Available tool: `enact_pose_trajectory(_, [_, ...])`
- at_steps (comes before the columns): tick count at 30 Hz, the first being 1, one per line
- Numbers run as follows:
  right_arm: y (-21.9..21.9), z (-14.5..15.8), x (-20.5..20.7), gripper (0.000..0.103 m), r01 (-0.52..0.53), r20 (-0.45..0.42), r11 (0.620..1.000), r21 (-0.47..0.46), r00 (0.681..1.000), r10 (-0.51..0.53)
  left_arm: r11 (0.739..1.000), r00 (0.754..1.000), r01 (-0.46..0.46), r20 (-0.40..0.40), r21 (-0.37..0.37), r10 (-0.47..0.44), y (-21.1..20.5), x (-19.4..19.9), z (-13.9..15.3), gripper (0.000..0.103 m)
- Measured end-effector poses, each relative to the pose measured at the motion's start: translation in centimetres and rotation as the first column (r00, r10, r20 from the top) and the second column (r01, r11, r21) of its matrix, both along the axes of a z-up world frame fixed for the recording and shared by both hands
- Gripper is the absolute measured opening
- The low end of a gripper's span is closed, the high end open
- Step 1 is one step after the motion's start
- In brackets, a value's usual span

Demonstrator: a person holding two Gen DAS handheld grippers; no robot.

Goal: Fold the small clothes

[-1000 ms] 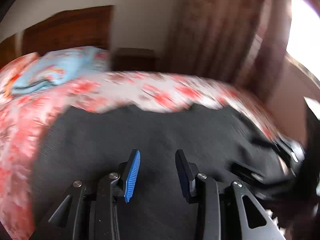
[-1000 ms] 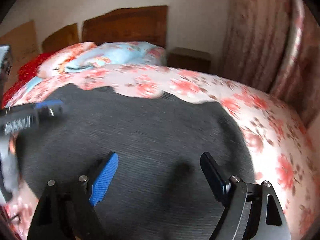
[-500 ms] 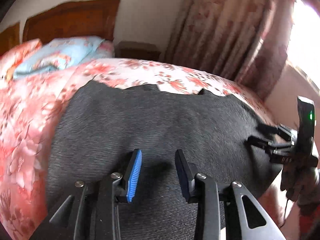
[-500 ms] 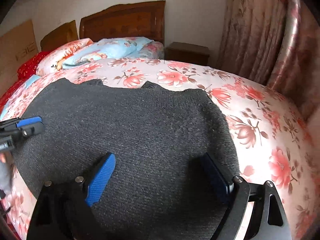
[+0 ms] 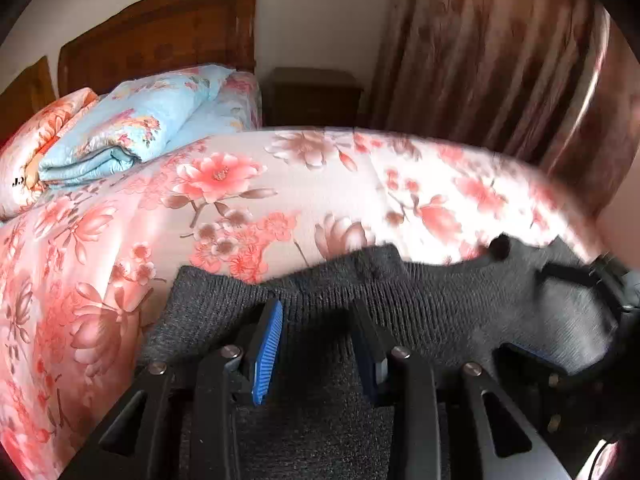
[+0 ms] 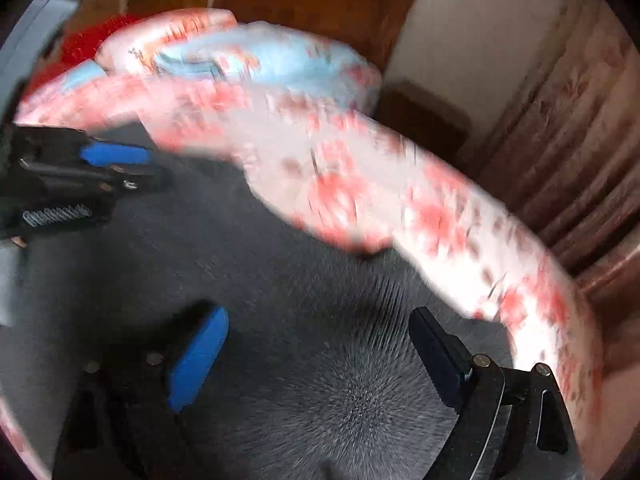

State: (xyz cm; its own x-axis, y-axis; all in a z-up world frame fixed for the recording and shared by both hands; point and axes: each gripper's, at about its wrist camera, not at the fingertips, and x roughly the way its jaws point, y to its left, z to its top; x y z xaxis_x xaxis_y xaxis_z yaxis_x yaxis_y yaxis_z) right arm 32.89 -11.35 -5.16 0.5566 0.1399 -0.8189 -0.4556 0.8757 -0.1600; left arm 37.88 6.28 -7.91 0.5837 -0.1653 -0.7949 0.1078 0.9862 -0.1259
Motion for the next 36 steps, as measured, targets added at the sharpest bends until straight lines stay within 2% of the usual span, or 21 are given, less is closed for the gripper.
enact_pose_trajectory(2, [-2.4,0.0,1.5,0.103,0.089,-0.066,0.991,0.101,0.994,-0.083,1.000,1.000,-0.001,-0.003,-0.015,0.001,0.2,0.1,-0.2,0.035])
enact_pose_trajectory(5, [-4.4,-0.2,2.6,0.103,0.193,-0.101,0.968,0.163,0.979,-0.178,1.000,1.000,0.002,-0.003,-0.008,-0.002,0.0,0.2,-0.4,0.035])
enact_pose_trajectory(13, [-6.0,0.4,2.5,0.103,0.306,-0.081,0.942,0.140,0.951,-0.297,0.999,1.000,-0.001,-0.002,-0.039,0.001,0.3,0.4,-0.3,0.035])
enact_pose_trajectory(19, [-8.1,0.9,2.5,0.103,0.363,-0.017,0.932,0.002,0.932,-0.363,0.999,1.000,-0.002,-0.002,-0.039,0.002,0.2,0.1,-0.1,0.035])
enact_pose_trajectory(22, [-11.3,0.5,3.2,0.103,0.428,-0.109,0.899,0.091,0.902,-0.419,0.999,1.000,-0.003,-0.002,-0.040,0.003,0.2,0.1,-0.1,0.035])
enact_pose_trajectory(23, [-11.7,0.8,3.0,0.103,0.440,-0.098,0.893,0.095,0.897,-0.431,0.999,1.000,-0.002,-0.002,-0.040,0.002,0.2,0.1,-0.1,0.035])
enact_pose_trajectory(25, [-11.3,1.2,2.5,0.103,0.444,-0.062,0.893,0.072,0.896,-0.440,0.999,1.000,-0.002,-0.002,-0.039,0.002,0.2,0.1,-0.1,0.035])
enact_pose_trajectory(26, [-10.4,1.9,1.6,0.103,0.418,-0.012,0.906,0.071,0.908,-0.419,0.999,1.000,-0.002,-0.002,-0.039,0.002,0.2,0.2,-0.2,0.035])
enact_pose_trajectory(30, [-5.9,3.0,-0.9,0.103,0.229,0.061,0.972,0.054,0.971,-0.232,0.999,1.000,-0.002,-0.002,-0.035,0.002,0.2,0.2,-0.2,0.035])
enact_pose_trajectory(32, [-4.5,2.7,-1.4,0.103,0.163,0.053,0.986,0.019,0.985,-0.164,0.999,1.000,-0.002,-0.002,-0.035,0.002,0.2,0.2,-0.2,0.035])
enact_pose_trajectory(33, [-4.5,2.2,-1.2,0.103,0.163,0.030,0.987,0.007,0.986,-0.163,0.999,1.000,-0.002,-0.002,-0.033,0.002,0.2,0.2,-0.2,0.035])
enact_pose_trajectory(35, [-5.6,0.3,0.0,0.103,0.234,-0.031,0.972,-0.010,0.972,-0.235,0.999,1.000,-0.001,-0.002,-0.032,0.001,0.2,0.2,-0.2,0.035])
enact_pose_trajectory(36, [-6.6,0.2,0.2,0.103,0.259,-0.040,0.965,0.036,0.966,-0.257,1.000,1.000,-0.001,-0.002,-0.031,0.001,0.2,0.2,-0.2,0.035])
